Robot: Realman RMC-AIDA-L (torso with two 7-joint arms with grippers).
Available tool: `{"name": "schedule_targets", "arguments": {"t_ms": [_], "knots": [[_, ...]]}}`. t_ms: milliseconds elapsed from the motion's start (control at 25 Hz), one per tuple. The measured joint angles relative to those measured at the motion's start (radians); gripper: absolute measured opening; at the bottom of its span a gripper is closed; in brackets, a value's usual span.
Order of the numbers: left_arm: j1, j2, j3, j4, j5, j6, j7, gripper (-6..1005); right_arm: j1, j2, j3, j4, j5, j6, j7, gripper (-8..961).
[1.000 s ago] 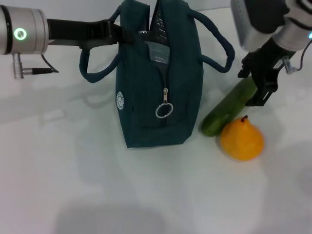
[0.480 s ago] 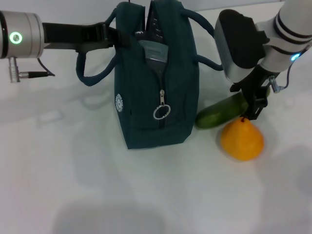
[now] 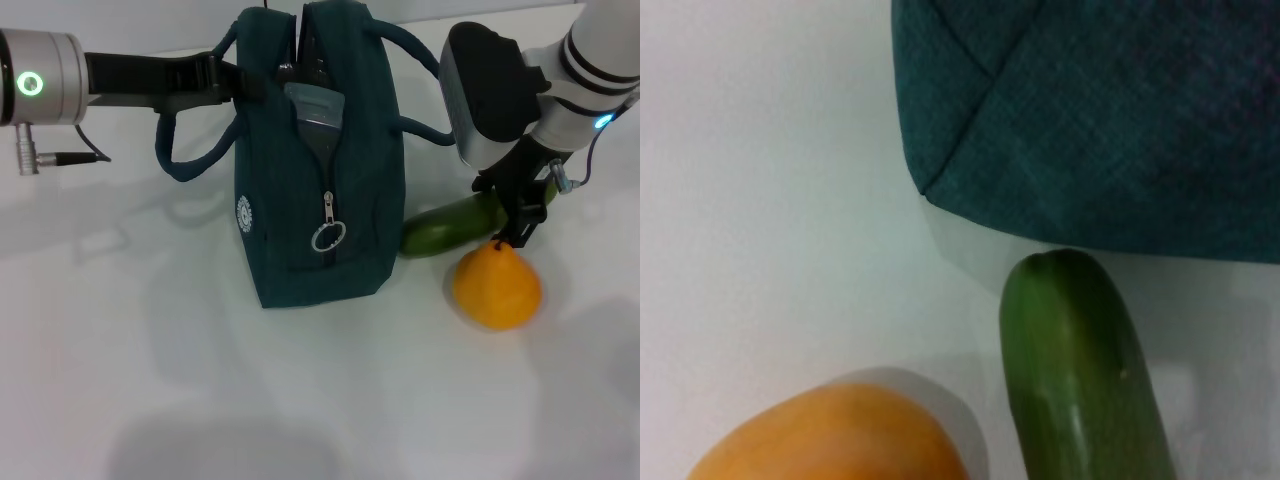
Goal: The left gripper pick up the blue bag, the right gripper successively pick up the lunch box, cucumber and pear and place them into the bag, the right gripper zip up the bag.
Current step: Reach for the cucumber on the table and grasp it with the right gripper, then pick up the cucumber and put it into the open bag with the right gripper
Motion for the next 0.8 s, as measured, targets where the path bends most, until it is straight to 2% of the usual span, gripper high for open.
{"name": "schedule_targets", "arguments": {"t_ms": [160, 360, 800], "knots": [[0.000, 0.002, 0.000, 0.000, -0.001, 0.001, 0.001, 45, 0.000, 0.000, 0.001, 0.002, 0.004, 0.000, 0.008, 717], [0.000, 0.003, 0.000, 0.001, -0.001, 0.003, 0.001, 45, -0.001, 0.000, 0.005, 0.002, 0.005, 0.001, 0.010, 553], [-0.001, 0.008, 0.000, 0.005, 0.002, 0.004, 0.001, 44, -0.004, -0.001, 0.020, 0.001, 0.000, -0.011, 0.023, 554]]}}
